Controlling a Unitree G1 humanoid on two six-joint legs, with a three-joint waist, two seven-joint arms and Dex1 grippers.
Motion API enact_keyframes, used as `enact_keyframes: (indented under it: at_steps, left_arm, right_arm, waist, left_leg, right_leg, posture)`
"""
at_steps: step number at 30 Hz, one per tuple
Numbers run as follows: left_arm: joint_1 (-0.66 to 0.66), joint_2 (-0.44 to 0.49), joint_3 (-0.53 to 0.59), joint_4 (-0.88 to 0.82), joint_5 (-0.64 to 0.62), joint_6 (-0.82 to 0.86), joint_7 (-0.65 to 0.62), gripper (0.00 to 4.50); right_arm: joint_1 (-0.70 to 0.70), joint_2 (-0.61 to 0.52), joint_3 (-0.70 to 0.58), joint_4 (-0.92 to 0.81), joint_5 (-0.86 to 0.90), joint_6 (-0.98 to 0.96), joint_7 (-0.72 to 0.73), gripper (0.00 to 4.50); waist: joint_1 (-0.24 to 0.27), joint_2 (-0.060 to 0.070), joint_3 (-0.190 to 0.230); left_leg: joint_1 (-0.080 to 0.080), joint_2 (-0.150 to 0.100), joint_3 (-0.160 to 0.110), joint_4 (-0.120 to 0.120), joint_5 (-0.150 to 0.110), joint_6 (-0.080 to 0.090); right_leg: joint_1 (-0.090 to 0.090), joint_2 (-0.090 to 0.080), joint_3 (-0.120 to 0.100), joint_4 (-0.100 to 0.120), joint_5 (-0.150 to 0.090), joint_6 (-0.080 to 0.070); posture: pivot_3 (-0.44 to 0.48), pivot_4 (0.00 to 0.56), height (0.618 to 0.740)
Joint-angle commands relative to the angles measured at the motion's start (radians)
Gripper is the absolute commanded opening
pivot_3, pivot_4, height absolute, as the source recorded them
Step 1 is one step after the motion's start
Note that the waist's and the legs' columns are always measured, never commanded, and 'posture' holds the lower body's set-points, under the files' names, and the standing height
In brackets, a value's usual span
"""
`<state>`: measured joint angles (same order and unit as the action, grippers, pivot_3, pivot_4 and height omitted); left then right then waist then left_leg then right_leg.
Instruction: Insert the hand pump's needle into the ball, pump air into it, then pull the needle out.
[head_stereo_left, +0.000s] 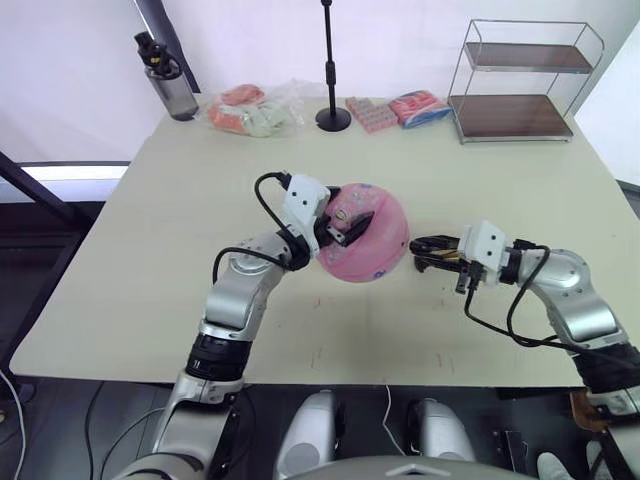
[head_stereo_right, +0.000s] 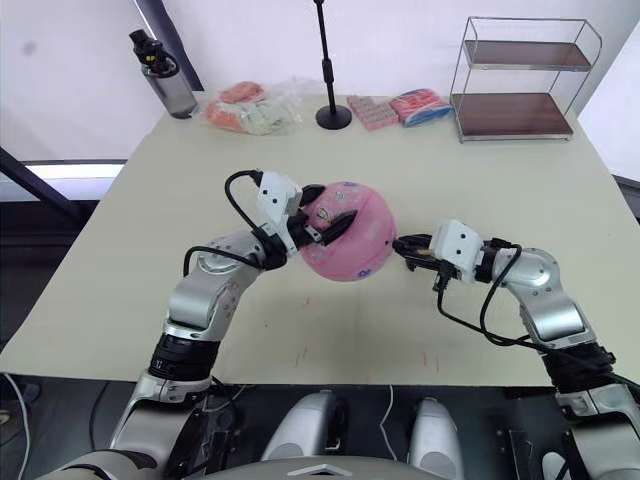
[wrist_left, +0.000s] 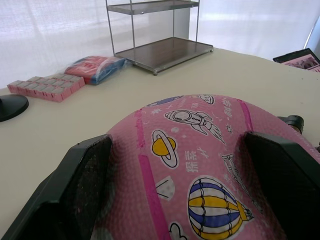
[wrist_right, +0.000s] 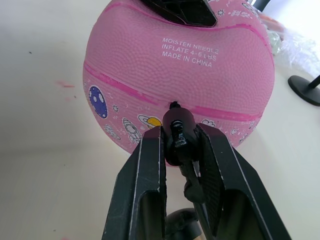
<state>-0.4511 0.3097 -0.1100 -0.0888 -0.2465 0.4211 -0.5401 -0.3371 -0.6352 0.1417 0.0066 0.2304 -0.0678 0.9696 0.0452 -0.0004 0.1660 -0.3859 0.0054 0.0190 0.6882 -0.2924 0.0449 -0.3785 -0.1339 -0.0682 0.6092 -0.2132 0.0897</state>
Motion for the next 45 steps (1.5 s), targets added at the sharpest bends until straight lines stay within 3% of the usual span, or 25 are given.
enact_keyframes:
  at_steps: [1, 14, 25, 31, 33, 34, 36, 37, 40, 45]
  left_arm:
    - [0.065, 0.016, -0.024, 0.118, 0.046, 0.053, 0.015, 4.50]
    - [0.054, 0.012, -0.032, 0.139, 0.046, 0.030, -0.021, 4.50]
    - [0.009, 0.027, -0.017, 0.128, 0.029, 0.002, -0.072, 4.50]
    - [-0.031, 0.035, 0.009, 0.085, 0.002, 0.012, -0.094, 4.50]
    - [-0.039, 0.039, 0.017, 0.071, -0.009, 0.019, -0.099, 4.50]
    - [-0.043, 0.042, 0.020, 0.065, -0.013, 0.022, -0.101, 4.50]
    - [-0.060, 0.046, 0.035, 0.045, -0.030, 0.028, -0.106, 4.50]
    - [-0.067, 0.047, 0.043, 0.034, -0.038, 0.028, -0.110, 4.50]
    - [-0.085, 0.050, 0.067, 0.007, -0.066, 0.036, -0.118, 4.50]
    - [-0.109, 0.058, 0.100, -0.034, -0.112, 0.047, -0.137, 4.50]
  right_arm:
    - [0.029, -0.056, -0.115, -0.083, 0.073, -0.003, 0.026, 0.38]
    - [0.186, -0.098, -0.235, -0.151, 0.110, 0.023, 0.012, 0.38]
    - [0.273, -0.061, -0.162, -0.080, -0.101, -0.156, -0.072, 0.38]
    - [0.314, -0.019, -0.153, -0.084, -0.081, -0.140, -0.095, 0.38]
    - [0.321, -0.007, -0.159, -0.093, -0.056, -0.119, -0.095, 1.40]
    - [0.324, -0.004, -0.161, -0.099, -0.047, -0.110, -0.093, 1.56]
    - [0.338, 0.004, -0.174, -0.127, 0.017, -0.068, -0.076, 2.81]
    - [0.347, 0.004, -0.180, -0.139, 0.044, -0.052, -0.064, 2.99]
    - [0.367, 0.006, -0.198, -0.159, 0.099, -0.019, -0.053, 4.34]
    - [0.385, 0.021, -0.230, -0.172, 0.157, 0.012, -0.065, 4.44]
  waist:
    - [0.000, 0.000, 0.000]
    - [-0.024, 0.003, -0.007]
    - [-0.023, 0.003, -0.008]
    - [-0.023, 0.002, -0.007]
    - [-0.025, 0.001, -0.007]
    - [-0.026, 0.001, -0.007]
    - [-0.027, 0.000, -0.006]
    - [-0.027, 0.000, -0.006]
    - [-0.029, -0.001, -0.005]
    - [-0.029, -0.004, -0.002]
  left_leg:
    - [0.000, 0.000, 0.000, 0.000, 0.000, 0.000]
    - [0.005, 0.002, 0.000, -0.001, -0.001, 0.002]
    - [0.005, 0.002, 0.000, -0.001, -0.001, 0.002]
    - [0.004, 0.002, 0.000, -0.002, 0.001, -0.002]
    - [0.003, 0.002, -0.001, -0.002, 0.001, -0.002]
    - [0.002, 0.002, 0.000, -0.002, 0.001, -0.002]
    - [0.002, 0.002, 0.000, -0.002, 0.001, -0.002]
    - [0.002, 0.002, -0.001, -0.002, 0.001, -0.002]
    - [0.001, 0.002, -0.001, -0.002, 0.001, -0.002]
    - [-0.003, 0.002, -0.001, -0.002, 0.001, -0.002]
  right_leg:
    - [0.000, 0.000, 0.000, -0.001, 0.000, 0.000]
    - [0.002, 0.001, 0.001, 0.002, 0.001, 0.000]
    - [0.002, 0.002, 0.001, 0.002, 0.000, 0.000]
    - [0.002, 0.001, 0.001, 0.001, 0.001, -0.001]
    - [0.001, 0.001, 0.001, 0.001, 0.001, -0.001]
    - [0.001, 0.001, 0.001, 0.001, 0.001, -0.001]
    - [0.000, 0.001, 0.001, 0.001, 0.001, -0.001]
    - [0.000, 0.001, 0.001, 0.001, 0.001, -0.001]
    - [-0.001, 0.001, 0.000, 0.001, 0.000, -0.001]
    - [-0.004, 0.002, 0.000, 0.000, 0.000, -0.001]
  posture:
    - [0.000, 0.150, 0.736]
    - [0.000, 0.150, 0.736]
    - [0.000, 0.150, 0.736]
    - [0.000, 0.150, 0.736]
    - [0.000, 0.150, 0.736]
    - [0.000, 0.150, 0.736]
    - [0.000, 0.150, 0.736]
    - [0.000, 0.150, 0.736]
    - [0.000, 0.150, 0.736]
    - [0.000, 0.150, 0.736]
